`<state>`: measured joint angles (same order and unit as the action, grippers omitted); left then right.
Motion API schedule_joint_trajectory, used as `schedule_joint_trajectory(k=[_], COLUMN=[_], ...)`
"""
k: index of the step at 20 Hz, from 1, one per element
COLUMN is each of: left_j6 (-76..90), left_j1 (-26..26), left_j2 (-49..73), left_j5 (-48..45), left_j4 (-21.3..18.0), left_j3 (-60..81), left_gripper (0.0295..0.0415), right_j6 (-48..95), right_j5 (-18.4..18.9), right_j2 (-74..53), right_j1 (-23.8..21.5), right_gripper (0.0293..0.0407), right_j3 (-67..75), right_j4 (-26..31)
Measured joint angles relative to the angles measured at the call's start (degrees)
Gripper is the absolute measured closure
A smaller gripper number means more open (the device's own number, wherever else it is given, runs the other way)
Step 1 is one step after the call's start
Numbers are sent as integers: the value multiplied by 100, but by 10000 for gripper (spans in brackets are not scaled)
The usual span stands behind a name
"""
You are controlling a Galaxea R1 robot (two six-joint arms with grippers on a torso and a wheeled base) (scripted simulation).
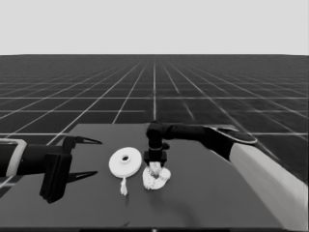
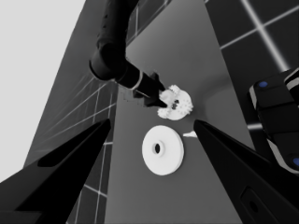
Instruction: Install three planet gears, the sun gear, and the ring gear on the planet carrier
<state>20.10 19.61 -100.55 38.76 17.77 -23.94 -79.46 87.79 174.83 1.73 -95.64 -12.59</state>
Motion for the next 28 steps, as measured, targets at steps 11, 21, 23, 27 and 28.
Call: schedule_joint_trajectory(k=[11, 21, 23, 27, 28], left_j6=[0, 0, 0, 0, 0], left_j1=[0, 0, 0, 0, 0], left_j2=[0, 0, 0, 0, 0], left_j5=[0, 0, 0, 0, 0], left_j4=[0, 0, 0, 0, 0], left_j3=[0, 0, 0, 0, 0], left_gripper=[326, 326, 326, 326, 326], right_j6=[56, -534, -654, -894, -954], right_j5=[-142, -143, -143, -142, -142], right_j2=[91, 90, 90, 88, 88], right_j1=[413, 431, 434, 435, 435], right_gripper=[391, 391, 391, 391, 391], right_j3=[-355, -356, -357, -358, -358], right_j4=[-344, -342, -342, -343, -343])
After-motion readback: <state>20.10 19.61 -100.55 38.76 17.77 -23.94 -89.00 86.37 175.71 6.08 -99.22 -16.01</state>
